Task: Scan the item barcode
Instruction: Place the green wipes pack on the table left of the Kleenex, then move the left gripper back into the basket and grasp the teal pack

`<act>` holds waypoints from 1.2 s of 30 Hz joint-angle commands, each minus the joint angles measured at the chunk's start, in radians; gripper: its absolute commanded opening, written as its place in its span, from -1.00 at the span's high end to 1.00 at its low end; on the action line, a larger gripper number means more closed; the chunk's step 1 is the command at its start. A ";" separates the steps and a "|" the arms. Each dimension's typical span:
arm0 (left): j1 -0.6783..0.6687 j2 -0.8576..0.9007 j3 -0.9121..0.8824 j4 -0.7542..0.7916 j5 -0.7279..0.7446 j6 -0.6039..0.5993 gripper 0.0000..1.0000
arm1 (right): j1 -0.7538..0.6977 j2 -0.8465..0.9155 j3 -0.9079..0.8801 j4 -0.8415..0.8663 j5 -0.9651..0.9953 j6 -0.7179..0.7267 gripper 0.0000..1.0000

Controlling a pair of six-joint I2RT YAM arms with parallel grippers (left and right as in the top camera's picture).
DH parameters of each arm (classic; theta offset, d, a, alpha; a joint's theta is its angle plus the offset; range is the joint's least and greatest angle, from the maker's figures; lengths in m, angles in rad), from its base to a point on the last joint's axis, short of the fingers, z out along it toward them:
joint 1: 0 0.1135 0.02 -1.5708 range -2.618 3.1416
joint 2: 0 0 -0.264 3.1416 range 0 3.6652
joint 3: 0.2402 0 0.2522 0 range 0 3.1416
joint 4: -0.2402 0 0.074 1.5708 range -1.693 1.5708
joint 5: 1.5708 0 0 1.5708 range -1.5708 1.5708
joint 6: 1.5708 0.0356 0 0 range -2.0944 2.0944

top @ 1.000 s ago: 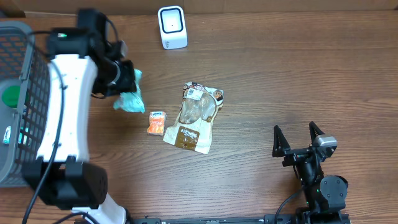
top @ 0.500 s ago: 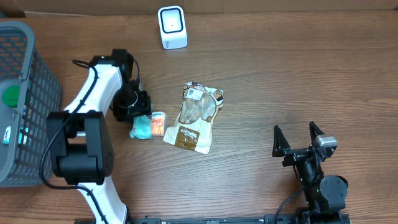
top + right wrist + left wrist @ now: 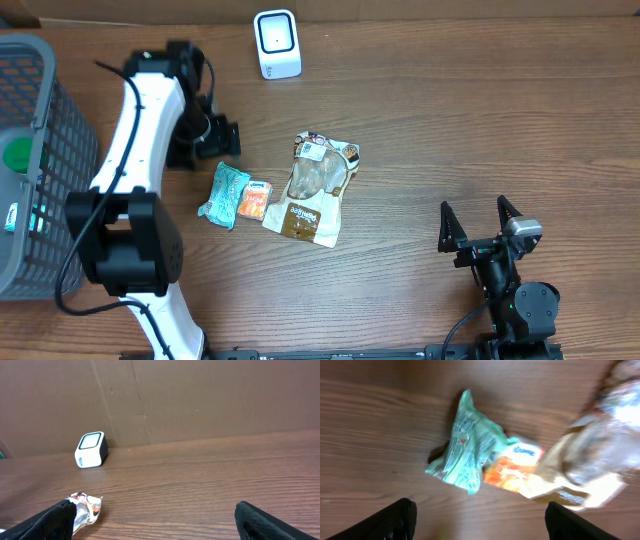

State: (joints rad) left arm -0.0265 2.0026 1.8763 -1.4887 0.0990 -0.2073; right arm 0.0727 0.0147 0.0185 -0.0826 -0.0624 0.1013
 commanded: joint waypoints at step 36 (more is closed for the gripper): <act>0.939 -0.226 0.302 -0.087 -0.028 -0.114 -0.89 | 0.006 -0.012 -0.011 0.003 0.009 0.002 -1.00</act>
State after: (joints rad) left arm 0.8997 1.7477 2.2337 -1.5932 0.0563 -0.2863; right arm 0.0727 0.0147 0.0185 -0.0830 -0.0624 0.1013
